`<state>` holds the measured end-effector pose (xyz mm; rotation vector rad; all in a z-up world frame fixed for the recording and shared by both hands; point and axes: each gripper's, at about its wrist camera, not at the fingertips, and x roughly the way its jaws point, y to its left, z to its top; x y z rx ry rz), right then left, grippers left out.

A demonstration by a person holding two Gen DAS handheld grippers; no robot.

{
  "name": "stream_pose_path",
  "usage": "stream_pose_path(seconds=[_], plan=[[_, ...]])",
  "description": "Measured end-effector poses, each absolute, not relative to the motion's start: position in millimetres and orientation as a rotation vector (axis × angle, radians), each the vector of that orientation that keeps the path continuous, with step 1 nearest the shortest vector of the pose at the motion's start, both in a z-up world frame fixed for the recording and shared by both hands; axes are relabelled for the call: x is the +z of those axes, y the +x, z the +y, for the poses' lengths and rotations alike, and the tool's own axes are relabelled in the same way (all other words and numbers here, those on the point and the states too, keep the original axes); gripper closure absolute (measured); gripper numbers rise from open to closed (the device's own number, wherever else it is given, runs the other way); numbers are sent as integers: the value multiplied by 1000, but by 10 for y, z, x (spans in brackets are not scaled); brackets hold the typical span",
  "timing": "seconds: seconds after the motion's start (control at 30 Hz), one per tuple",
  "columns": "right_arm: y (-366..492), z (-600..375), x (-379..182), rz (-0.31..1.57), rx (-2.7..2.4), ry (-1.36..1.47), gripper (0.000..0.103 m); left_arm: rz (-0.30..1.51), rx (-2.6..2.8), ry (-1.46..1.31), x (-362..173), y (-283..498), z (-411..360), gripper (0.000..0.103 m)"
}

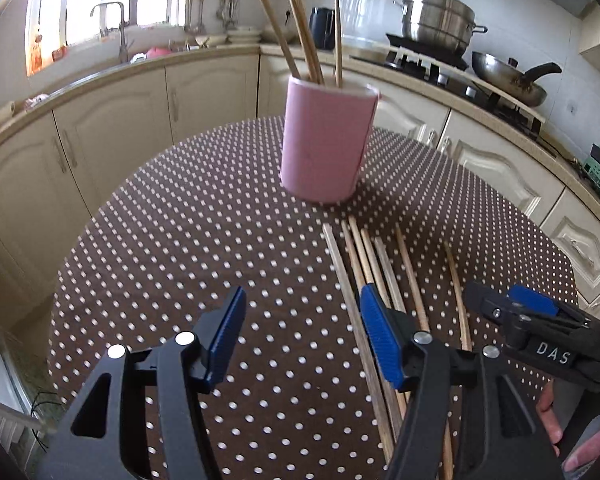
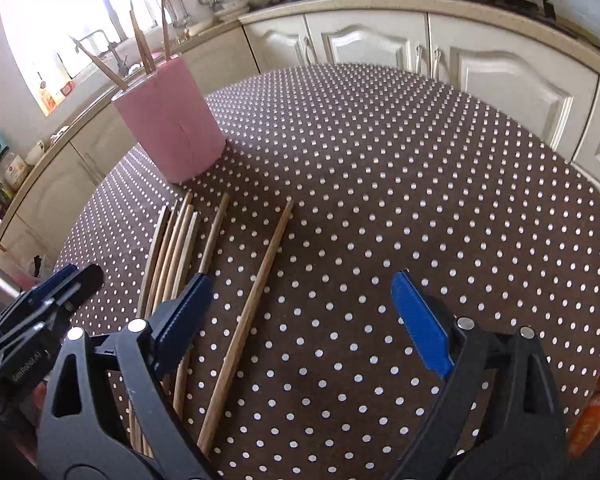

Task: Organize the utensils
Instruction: 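Close the left tool on a wooden chopstick while the right tool grasps another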

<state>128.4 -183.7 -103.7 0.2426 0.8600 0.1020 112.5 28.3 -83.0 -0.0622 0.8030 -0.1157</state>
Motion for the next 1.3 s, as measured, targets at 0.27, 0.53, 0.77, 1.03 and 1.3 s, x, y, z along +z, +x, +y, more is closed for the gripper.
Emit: stream_pose_path(seconds=[0.27,0.53,0.77,1.03,1.3], plan=[[1285,-1766,-1085,869,92,196,11,874,-126,-35,-978,1241,140,44],[1318,-1700,-1086,881,86,174,9,918,-69,21,-1053,1344,14,34],[1325,-1694,-1085,887,71,155,8,938,-1,27,-1064,1496,-4,28],[1243,-1388,-1132,912,23,12,9,897,10,-102,-1026,1491,278,97],[1077,-1173,-1038,900,130,-33,81,877,-110,-146,-1061,1337,310,97]])
